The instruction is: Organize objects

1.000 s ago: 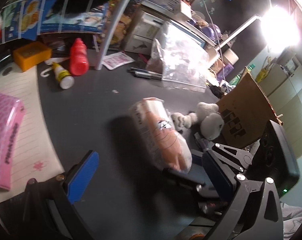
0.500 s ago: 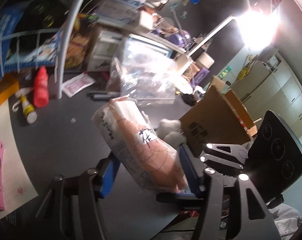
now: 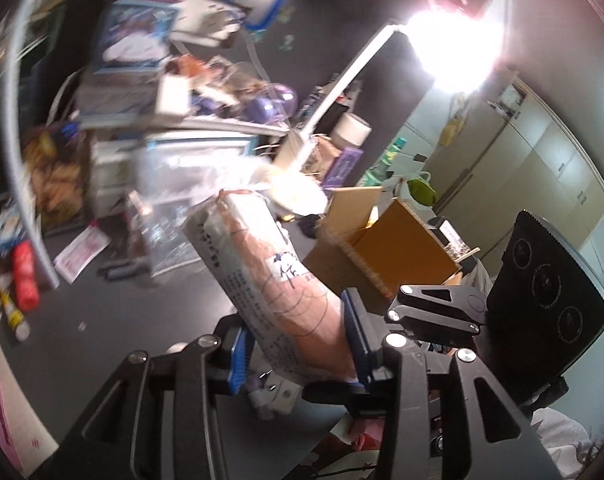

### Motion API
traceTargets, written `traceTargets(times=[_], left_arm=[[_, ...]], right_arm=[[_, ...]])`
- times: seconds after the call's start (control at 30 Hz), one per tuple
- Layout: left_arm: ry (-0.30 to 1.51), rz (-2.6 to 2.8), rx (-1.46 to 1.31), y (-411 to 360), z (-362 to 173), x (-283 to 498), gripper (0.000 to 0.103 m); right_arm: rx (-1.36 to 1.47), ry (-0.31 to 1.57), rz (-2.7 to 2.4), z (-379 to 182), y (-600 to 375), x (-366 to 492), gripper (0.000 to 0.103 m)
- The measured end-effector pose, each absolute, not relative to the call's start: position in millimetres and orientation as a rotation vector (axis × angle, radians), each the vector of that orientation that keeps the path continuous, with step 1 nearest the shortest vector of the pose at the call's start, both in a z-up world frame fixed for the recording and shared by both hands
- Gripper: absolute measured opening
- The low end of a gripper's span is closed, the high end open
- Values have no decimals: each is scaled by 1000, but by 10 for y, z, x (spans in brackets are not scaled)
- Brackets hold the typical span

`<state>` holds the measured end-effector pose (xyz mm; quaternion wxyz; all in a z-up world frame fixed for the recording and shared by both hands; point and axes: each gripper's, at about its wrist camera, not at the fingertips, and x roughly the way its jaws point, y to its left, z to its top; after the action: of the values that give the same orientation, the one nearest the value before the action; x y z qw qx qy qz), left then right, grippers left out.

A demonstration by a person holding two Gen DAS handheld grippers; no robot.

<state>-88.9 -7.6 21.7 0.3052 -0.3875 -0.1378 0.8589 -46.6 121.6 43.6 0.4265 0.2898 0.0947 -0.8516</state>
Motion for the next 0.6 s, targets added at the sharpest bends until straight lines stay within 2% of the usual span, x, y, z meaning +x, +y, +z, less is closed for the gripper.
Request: traceTargets(times=[0.37,0.6], left_arm=[[-266,2142,-1041,790,478,-1266,38],[-228,2046,-1107,1286,425,-1503,38]], right_arm=[[803,173,-2239,673,1953,-597,24],[910,119,-2285,655,2443,-679,24]])
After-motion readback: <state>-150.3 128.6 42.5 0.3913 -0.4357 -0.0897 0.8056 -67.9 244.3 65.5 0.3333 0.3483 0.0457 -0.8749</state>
